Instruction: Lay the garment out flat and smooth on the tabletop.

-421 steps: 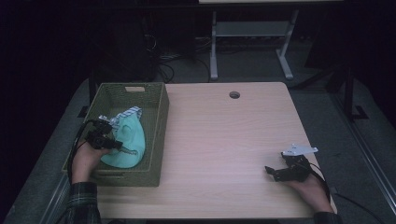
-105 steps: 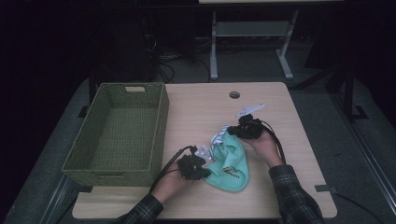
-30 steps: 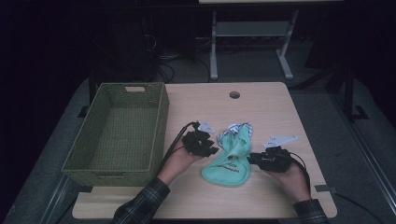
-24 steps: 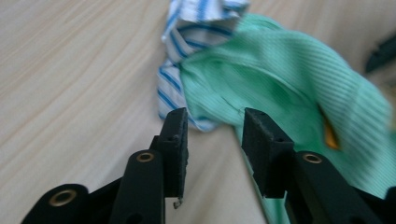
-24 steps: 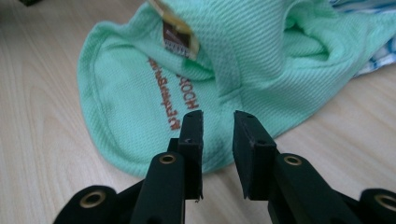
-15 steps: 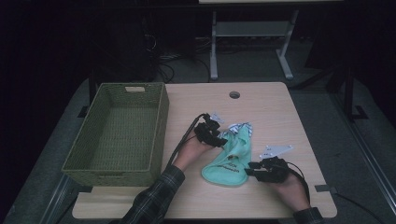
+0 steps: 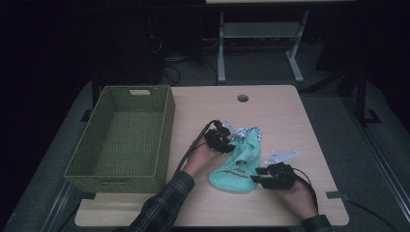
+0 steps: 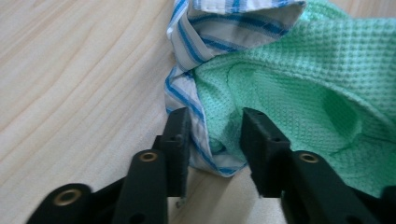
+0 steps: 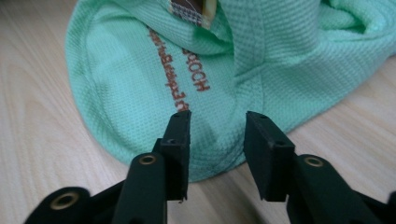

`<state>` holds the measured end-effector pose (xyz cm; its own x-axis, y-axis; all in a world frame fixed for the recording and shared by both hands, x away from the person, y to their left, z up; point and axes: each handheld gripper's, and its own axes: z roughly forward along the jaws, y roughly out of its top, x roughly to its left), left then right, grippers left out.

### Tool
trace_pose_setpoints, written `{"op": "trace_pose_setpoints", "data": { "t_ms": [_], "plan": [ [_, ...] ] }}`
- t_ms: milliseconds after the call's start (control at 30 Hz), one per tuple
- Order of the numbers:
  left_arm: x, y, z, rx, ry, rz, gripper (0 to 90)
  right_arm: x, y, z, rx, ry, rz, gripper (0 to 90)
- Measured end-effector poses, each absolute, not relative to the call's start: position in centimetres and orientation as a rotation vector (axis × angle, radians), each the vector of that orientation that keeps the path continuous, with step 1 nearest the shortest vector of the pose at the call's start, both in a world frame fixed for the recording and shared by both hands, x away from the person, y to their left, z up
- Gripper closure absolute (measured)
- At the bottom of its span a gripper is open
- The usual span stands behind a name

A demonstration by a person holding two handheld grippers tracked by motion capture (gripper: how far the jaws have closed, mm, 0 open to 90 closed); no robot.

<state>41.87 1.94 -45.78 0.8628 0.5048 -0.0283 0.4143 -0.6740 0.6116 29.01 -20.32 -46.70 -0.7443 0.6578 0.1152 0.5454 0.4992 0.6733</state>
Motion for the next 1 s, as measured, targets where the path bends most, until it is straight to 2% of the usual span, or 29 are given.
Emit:
{"op": "trace_pose_setpoints", "data": {
  "t_ms": [133,233,600,1000],
  "plan": [
    [42.0,2.1,-45.7,2.4,0.671,0.177,78.4,29.0,-20.5,-46.7,1.028,2.577,1.061,75.7],
    [42.0,2.2,-45.5,2.406,0.676,0.179,81.4,28.9,-20.7,-46.6,1.022,2.572,1.053,83.7],
    [43.0,4.6,-44.1,2.367,0.754,0.281,82.0,28.7,-22.2,-45.8,1.034,2.52,1.056,84.8],
    [43.9,5.9,-44.2,2.356,0.821,0.322,82.1,28.3,-23.8,-45.9,1.057,2.497,1.057,84.5]
  ]
}}
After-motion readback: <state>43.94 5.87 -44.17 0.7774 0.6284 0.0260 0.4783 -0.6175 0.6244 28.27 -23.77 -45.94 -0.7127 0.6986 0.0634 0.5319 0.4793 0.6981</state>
